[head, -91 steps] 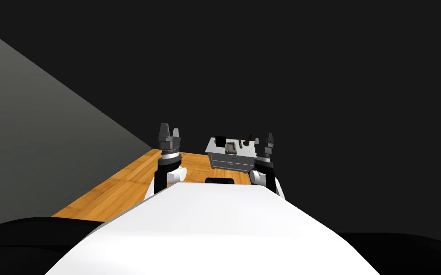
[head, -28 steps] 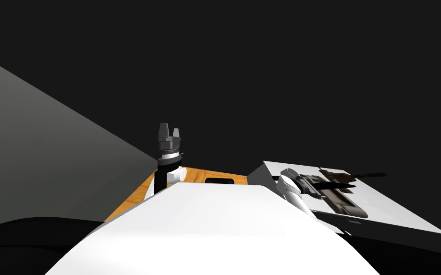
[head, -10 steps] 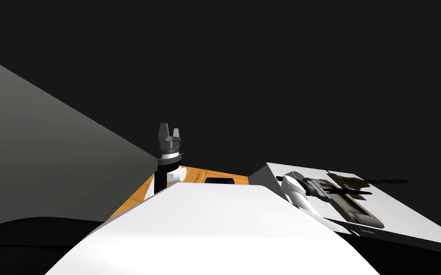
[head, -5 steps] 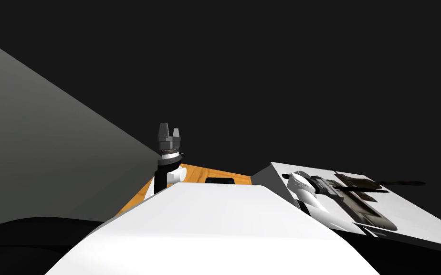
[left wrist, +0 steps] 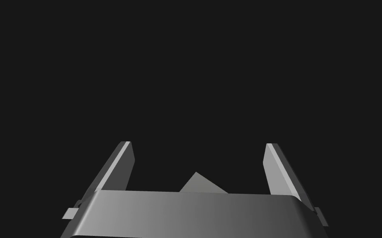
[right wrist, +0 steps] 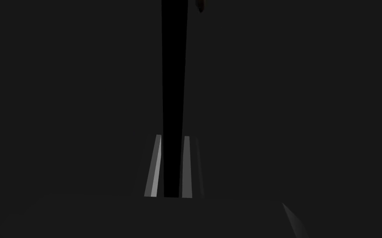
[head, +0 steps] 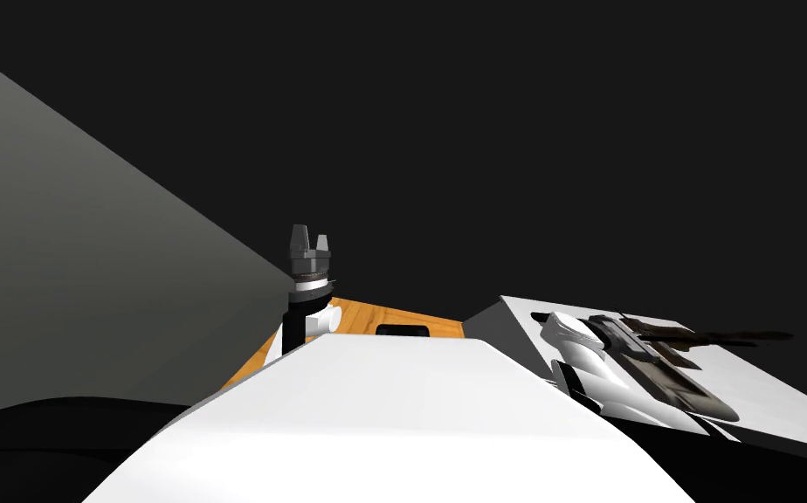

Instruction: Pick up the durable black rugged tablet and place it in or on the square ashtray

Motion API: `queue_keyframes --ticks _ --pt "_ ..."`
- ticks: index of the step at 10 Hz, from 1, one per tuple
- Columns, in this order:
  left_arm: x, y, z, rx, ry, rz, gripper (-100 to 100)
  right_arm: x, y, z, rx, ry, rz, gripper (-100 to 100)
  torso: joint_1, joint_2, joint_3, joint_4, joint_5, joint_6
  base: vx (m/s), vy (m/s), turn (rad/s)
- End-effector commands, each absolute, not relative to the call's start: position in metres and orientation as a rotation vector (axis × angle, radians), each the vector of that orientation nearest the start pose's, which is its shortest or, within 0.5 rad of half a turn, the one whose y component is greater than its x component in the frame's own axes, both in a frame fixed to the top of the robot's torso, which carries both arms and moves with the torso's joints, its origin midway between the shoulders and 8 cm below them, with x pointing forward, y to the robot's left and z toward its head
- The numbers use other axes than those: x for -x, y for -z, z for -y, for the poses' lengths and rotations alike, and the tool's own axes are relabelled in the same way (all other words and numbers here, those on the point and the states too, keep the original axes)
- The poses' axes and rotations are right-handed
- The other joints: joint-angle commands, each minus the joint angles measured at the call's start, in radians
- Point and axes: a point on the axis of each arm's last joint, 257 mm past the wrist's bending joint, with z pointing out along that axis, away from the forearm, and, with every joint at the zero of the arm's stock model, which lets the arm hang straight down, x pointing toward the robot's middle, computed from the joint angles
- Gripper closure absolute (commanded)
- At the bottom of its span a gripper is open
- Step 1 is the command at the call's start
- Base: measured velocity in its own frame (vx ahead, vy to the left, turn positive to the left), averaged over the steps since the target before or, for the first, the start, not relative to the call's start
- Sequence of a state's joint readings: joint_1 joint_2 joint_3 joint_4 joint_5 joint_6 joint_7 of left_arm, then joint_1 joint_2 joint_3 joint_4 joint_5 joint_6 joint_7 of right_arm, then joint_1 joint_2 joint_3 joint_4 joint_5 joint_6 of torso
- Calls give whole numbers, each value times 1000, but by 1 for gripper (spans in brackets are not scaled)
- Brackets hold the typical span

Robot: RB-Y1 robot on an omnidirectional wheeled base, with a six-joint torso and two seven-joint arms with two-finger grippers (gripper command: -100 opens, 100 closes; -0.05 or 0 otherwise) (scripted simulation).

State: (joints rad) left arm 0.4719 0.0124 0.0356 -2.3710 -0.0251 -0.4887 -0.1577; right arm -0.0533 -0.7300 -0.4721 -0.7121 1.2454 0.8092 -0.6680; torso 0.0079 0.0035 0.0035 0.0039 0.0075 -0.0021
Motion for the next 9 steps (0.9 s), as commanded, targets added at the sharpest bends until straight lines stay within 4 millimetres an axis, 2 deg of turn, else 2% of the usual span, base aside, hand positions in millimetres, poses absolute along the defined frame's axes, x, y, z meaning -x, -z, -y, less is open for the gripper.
queue_keyframes --ticks 1,2,3,5,9 --pt "-326 -71 -278 489 1134 -592 0 -169 211 871 -1334 1082 -1031 100 0 0 0 0 0 0 4 34 -7" --pt "-326 -71 -278 489 1134 -592 0 -172 197 880 -1326 1079 -1026 100 -2 0 0 0 0 0 7 16 -34" --pt "-326 -71 -278 489 1134 -593 0 -172 197 880 -1326 1079 -1026 100 -3 -1 0 0 0 0 7 -1 -11" --pt "-326 -71 -278 489 1134 -593 0 -176 171 893 -1301 1086 -1030 100 -4 -1 0 0 0 1 26 -33 -59" --pt "-326 -71 -278 489 1134 -593 0 -179 152 901 -1269 1109 -1052 100 -9 -2 -1 -1 -1 2 30 -75 -62"
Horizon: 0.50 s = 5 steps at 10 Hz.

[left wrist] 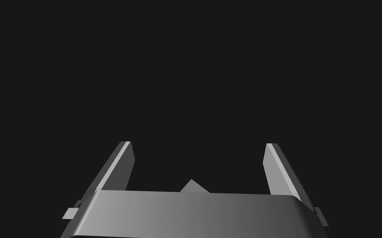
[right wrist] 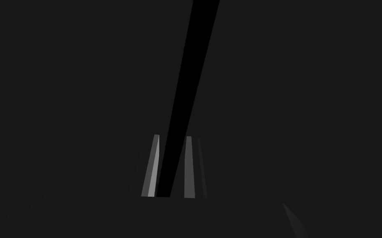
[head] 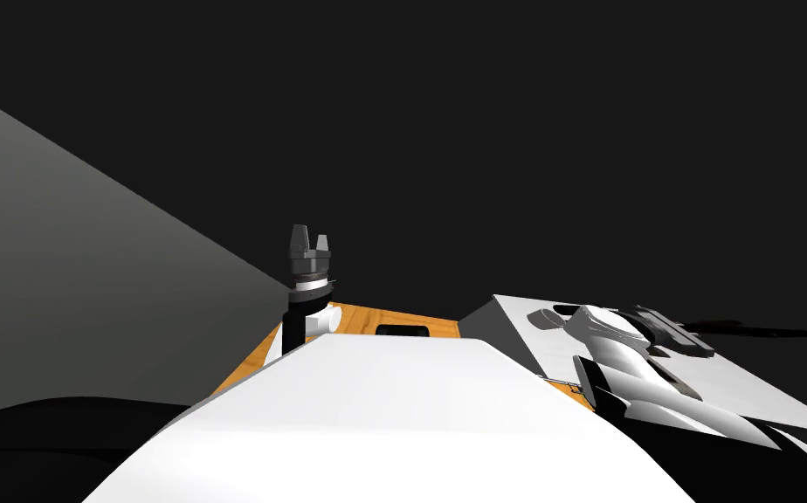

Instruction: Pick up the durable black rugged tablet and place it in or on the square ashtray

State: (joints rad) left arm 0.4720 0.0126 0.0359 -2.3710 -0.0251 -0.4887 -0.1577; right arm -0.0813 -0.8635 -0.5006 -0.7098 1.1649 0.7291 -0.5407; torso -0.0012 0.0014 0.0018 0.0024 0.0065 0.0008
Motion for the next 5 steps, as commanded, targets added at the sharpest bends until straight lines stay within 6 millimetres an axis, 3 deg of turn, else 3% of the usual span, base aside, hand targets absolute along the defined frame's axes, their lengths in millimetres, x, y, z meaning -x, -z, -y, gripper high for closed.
queue_keyframes --ticks 1,5 --pt "-326 -71 -278 489 1134 -593 0 -180 148 902 -1253 1127 -1069 100 0 0 0 0 0 0 42 -121 -99" --pt "-326 -71 -278 489 1133 -593 0 -177 158 899 -1213 1192 -1152 100 -7 -4 -3 -2 -2 1 70 -182 -97"
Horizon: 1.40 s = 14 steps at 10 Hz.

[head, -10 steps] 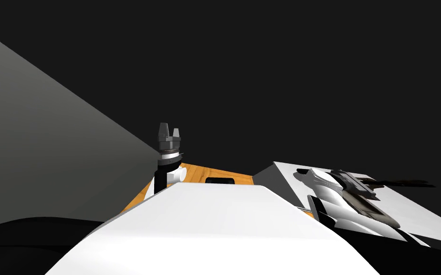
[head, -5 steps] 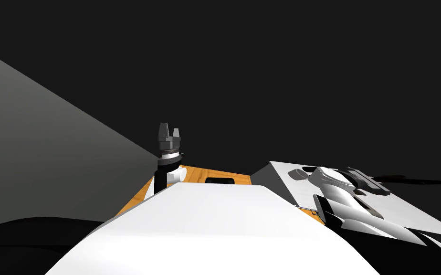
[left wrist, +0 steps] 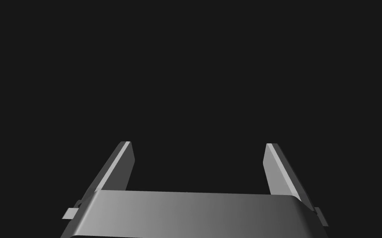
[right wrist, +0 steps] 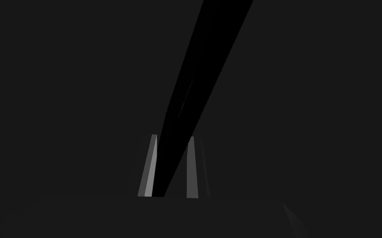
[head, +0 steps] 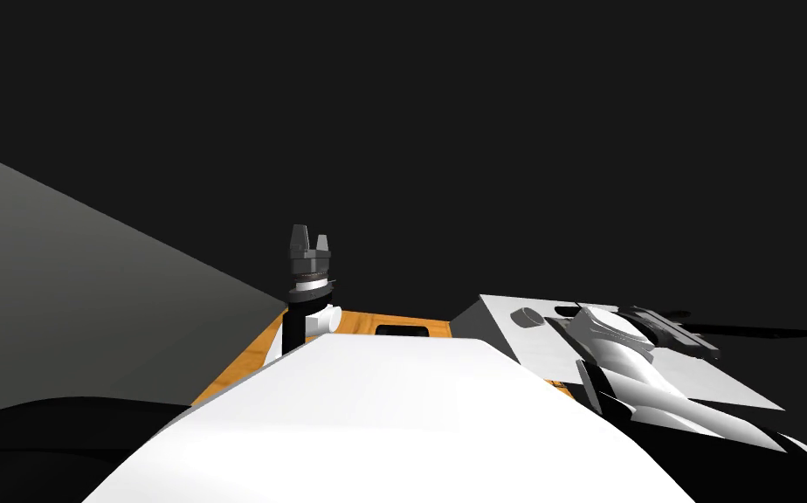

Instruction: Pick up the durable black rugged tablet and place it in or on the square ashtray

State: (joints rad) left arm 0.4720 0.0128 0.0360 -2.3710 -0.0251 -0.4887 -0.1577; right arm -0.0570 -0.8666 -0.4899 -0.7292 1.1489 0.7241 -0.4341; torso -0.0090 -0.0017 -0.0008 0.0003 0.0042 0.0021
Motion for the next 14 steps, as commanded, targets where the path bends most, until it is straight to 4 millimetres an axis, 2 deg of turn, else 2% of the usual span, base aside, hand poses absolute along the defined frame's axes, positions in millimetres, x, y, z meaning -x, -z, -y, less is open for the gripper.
queue_keyframes --ticks 1,2,3,7,8,9,10,11,12,13,14 --pt "-326 -71 -278 489 1133 -593 0 -174 168 896 -1211 1204 -1178 100 0 0 0 0 0 0 50 -171 -97" --pt "-326 -71 -278 489 1133 -593 0 -177 161 898 -1214 1192 -1158 100 0 0 0 0 0 0 20 -72 -18" --pt "-326 -71 -278 489 1134 -593 0 -176 162 898 -1214 1195 -1161 -100 6 1 0 0 1 -1 3 -16 3" --pt "-326 -71 -278 489 1134 -593 0 -176 162 898 -1214 1195 -1161 -100 14 3 1 0 3 -2 0 -2 0" --pt "-326 -71 -278 489 1134 -593 0 -176 162 898 -1214 1195 -1161 0 14 3 1 0 3 -2 0 0 0" --pt "-326 -71 -278 489 1134 -593 0 -181 154 901 -1207 1180 -1156 -100 14 3 1 0 3 -2 21 9 -50" --pt "-326 -71 -278 489 1134 -593 0 -183 156 900 -1205 1178 -1162 -100 14 2 1 0 4 -1 24 13 -34" --pt "-326 -71 -278 489 1134 -593 0 -185 146 904 -1198 1170 -1152 -100 15 1 1 0 3 -2 28 20 -44" --pt "-326 -71 -278 489 1134 -593 0 -189 151 902 -1196 1164 -1165 -100 15 1 1 0 4 -1 26 21 -29" --pt "-326 -71 -278 489 1134 -593 0 -189 140 907 -1195 1156 -1150 -100 15 1 0 0 4 -2 29 23 -53" --pt "-326 -71 -278 489 1134 -593 0 -194 146 904 -1188 1152 -1170 -100 16 1 0 0 4 -1 24 15 -26"
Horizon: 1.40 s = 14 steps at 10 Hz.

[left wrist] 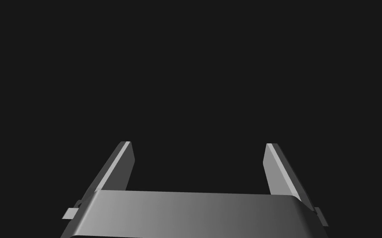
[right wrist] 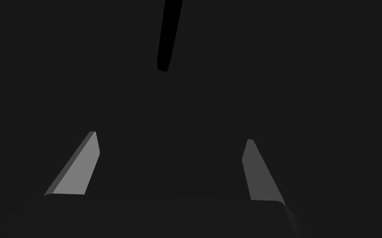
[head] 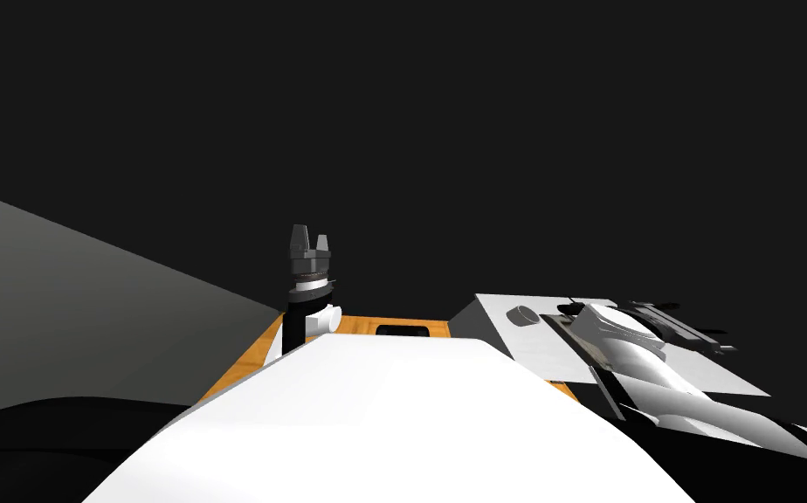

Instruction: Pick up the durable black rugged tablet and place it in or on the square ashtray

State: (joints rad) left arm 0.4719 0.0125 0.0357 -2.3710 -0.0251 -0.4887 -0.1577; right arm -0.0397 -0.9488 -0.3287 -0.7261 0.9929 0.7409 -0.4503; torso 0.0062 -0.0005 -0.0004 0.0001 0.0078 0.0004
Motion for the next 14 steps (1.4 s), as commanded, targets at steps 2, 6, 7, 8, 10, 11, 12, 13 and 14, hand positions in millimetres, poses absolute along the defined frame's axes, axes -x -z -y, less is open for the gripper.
queue_keyframes --ticks 2,6,7,8,10,11,12,13,14 --pt "-326 -71 -278 489 1134 -593 0 -197 141 907 -1183 1141 -1173 -100 0 0 0 0 0 0 23 14 -35" --pt "-326 -71 -278 489 1134 -593 0 -202 133 911 -1173 1129 -1186 -100 0 0 0 0 0 0 26 16 -36" --pt "-326 -71 -278 489 1134 -593 0 -200 122 916 -1167 1132 -1174 -100 0 0 0 0 0 0 26 17 -51" --pt "-326 -71 -278 489 1134 -593 0 -202 129 914 -1170 1127 -1191 -100 0 0 0 0 0 0 22 15 -31" --pt "-326 -71 -278 489 1134 -593 0 -201 126 916 -1168 1127 -1197 -100 0 0 0 0 0 0 27 17 -36" --pt "-326 -71 -278 489 1134 -593 0 -199 115 921 -1163 1134 -1185 -100 0 0 0 0 0 0 23 19 -45" --pt "-326 -71 -278 489 1134 -593 0 -199 122 919 -1168 1130 -1202 -100 0 0 0 0 0 0 20 16 -32" --pt "-326 -71 -278 489 1134 -593 0 -196 111 924 -1165 1137 -1189 -100 0 0 0 0 0 0 26 21 -40" --pt "-326 -71 -278 489 1134 -593 0 -196 119 922 -1169 1135 -1207 -100 0 0 0 0 0 0 21 17 -31"
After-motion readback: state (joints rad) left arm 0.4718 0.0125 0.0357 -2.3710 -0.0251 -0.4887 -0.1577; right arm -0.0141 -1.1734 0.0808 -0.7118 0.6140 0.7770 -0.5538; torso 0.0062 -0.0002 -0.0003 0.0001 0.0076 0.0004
